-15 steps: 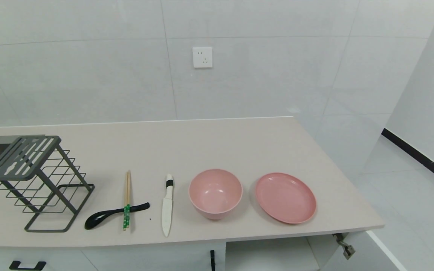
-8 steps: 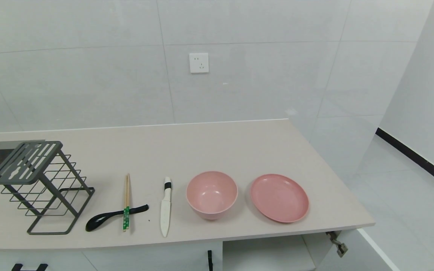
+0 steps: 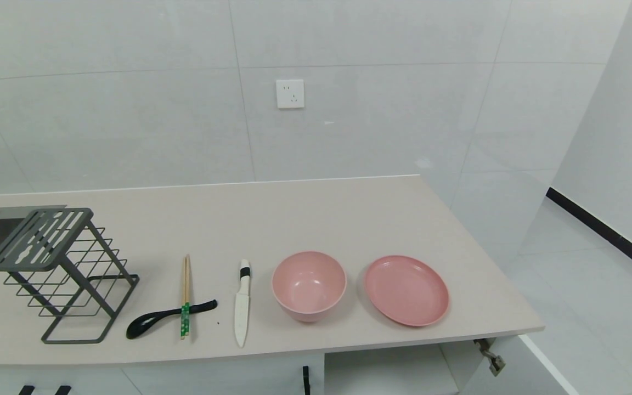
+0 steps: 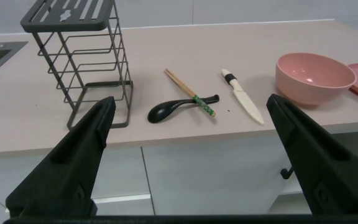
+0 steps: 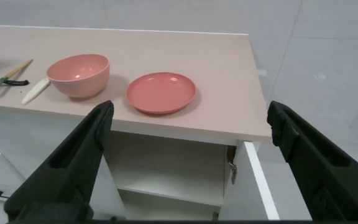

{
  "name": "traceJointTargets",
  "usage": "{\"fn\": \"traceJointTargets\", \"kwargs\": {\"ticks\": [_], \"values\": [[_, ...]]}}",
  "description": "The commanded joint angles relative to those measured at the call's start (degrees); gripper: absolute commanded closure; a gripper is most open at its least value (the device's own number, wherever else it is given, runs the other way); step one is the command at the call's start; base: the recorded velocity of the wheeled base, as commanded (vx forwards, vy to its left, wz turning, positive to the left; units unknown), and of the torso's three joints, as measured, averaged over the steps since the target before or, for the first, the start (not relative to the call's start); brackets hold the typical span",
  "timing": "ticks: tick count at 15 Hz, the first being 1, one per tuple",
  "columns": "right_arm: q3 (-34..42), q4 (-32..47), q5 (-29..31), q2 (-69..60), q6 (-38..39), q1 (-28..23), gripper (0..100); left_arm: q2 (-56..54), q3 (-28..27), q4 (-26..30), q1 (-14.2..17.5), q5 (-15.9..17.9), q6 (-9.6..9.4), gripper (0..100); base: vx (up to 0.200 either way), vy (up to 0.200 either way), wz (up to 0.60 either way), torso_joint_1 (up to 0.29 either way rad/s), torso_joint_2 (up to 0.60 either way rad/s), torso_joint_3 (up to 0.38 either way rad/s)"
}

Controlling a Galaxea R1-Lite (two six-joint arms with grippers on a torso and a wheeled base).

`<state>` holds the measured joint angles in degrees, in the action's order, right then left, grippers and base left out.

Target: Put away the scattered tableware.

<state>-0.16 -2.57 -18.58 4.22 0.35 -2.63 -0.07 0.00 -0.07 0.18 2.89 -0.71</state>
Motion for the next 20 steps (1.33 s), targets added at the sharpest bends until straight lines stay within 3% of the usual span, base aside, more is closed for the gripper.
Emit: {"fn": "traceJointTargets", "kwargs": {"ticks": [1,6,9,10,14,20], "values": [[0.1,-0.2,-0.1,0.0,0.0,0.0,0,0.1,0.0,0.0,0.0,0.0,-0.08,0,0.0,0.0,0.0,0.0,0.0,0.0],[0.2,-9.2,0.5,0.0,-0.4,0.0,0,0.1,0.0,0.0,0.0,0.0,-0.44,0,0.0,0.0,0.0,0.0,0.0,0.0],[0.0,-6.5,-0.6,0.0,0.0,-0.1,0,0.1,0.0,0.0,0.0,0.0,-0.61,0,0.0,0.0,0.0,0.0,0.0,0.0],[-1.2,-3.9,-3.7,1.6,-0.3,0.0,0,0.1,0.0,0.0,0.0,0.0,-0.61,0,0.0,0.0,0.0,0.0,0.0,0.0],[-7.8,-4.4,-7.9,17.3,-2.2,1.1,0,0.1,0.0,0.0,0.0,-0.2,-0.61,0,0.0,0.0,0.0,0.0,0.0,0.0],[-5.6,-13.2,-8.5,34.7,-3.6,5.3,0,0.1,0.0,0.0,-0.1,-0.2,-0.61,0,0.0,0.0,0.0,0.0,0.0,0.0]]}}
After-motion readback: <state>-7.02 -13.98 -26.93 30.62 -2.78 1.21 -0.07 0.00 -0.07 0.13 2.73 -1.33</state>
